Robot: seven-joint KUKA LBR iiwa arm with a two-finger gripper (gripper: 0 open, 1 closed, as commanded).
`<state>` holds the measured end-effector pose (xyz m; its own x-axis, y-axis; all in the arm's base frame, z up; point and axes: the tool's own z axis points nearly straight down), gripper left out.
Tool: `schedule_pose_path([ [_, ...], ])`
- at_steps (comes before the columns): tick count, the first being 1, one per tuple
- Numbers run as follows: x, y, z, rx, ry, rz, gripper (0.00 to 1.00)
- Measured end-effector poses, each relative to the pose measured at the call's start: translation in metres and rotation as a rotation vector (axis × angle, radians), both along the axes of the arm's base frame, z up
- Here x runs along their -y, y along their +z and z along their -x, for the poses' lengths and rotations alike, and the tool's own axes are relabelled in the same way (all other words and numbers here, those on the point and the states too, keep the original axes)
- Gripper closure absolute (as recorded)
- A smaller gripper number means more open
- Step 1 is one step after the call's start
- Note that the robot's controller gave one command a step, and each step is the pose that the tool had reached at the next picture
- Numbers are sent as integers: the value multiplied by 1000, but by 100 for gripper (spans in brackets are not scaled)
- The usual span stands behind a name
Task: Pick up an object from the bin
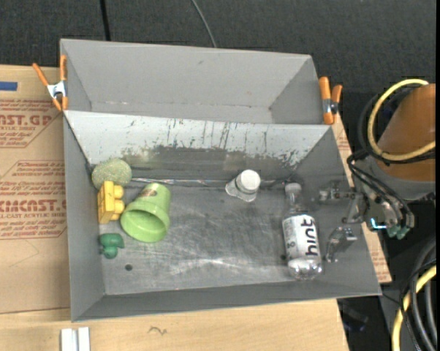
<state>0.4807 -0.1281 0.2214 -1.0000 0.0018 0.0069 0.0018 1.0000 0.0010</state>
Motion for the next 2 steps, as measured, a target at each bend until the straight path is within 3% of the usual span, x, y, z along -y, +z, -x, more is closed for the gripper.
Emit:
schedule_pose_path([
  [1, -1, 4, -2, 8, 3, 2, 0],
  [2, 2, -46, -22, 11, 192, 1, 0],
])
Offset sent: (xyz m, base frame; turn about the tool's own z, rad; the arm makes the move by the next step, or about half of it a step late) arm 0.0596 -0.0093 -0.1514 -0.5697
